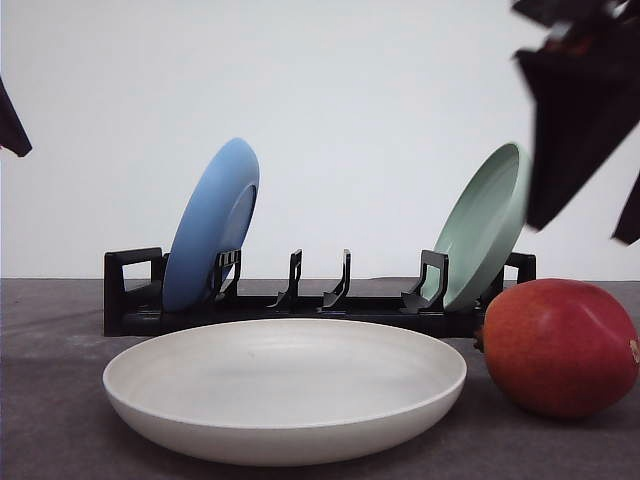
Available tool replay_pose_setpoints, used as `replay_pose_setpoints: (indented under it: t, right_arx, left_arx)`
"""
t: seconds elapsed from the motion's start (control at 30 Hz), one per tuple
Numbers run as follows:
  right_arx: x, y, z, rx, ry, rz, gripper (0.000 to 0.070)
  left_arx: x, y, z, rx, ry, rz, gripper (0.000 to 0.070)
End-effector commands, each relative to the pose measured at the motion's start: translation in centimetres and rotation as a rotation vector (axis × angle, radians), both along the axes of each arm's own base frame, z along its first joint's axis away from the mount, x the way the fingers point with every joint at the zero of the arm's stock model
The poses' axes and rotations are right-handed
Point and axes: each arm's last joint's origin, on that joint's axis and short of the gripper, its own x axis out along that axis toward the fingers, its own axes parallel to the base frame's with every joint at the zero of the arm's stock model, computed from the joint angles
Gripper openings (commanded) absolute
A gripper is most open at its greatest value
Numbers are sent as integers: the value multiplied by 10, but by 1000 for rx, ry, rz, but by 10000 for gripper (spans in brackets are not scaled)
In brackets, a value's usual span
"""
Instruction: Place pomegranate in white plate
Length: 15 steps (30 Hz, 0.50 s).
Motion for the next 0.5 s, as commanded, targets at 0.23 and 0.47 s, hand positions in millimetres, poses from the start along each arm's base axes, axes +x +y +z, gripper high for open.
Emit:
replay_pose_setpoints:
  t: [0.23, 0.47]
  right_arx:
    - [24, 17, -22, -32, 53, 18, 643]
    - [33, 23, -43, -83, 132, 25, 642]
  left_arx:
    - [2, -1, 5, 2, -25, -10, 364]
    - [2, -1, 5, 1, -25, -10, 364]
